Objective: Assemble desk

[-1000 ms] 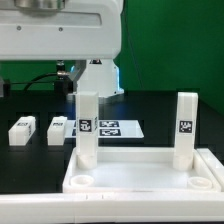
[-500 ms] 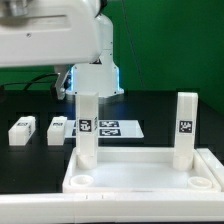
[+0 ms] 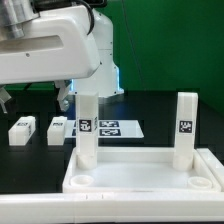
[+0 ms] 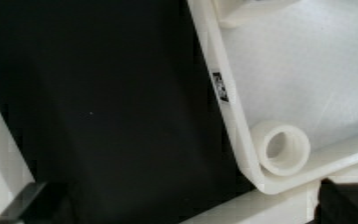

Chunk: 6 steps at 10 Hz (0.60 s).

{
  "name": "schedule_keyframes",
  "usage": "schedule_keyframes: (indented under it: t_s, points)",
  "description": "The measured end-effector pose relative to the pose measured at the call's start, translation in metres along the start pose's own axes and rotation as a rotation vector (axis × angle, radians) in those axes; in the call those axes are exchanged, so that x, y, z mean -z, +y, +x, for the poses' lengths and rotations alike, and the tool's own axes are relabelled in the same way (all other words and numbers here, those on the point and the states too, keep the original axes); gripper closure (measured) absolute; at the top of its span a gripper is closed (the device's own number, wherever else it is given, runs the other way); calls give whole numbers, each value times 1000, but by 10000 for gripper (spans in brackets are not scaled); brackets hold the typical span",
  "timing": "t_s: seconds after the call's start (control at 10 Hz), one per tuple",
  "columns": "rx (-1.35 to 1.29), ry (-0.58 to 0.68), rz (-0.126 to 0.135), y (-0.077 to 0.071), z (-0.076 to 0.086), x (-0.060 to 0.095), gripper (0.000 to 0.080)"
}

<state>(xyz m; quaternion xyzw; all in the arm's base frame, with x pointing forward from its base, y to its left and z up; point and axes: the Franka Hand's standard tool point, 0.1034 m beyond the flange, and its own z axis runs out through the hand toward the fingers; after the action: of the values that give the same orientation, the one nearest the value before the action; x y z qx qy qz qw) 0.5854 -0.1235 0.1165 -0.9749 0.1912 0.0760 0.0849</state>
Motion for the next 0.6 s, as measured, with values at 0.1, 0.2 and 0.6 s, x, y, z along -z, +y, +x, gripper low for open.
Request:
schedule_keyframes:
  t_s: [0.1,0.2,0.6]
  points:
    - [9,-21,6,3,-3,-3,151]
    - [32,-67,29,23,-10,-13,151]
    - [-26,-421,93,63,-50,-27,151]
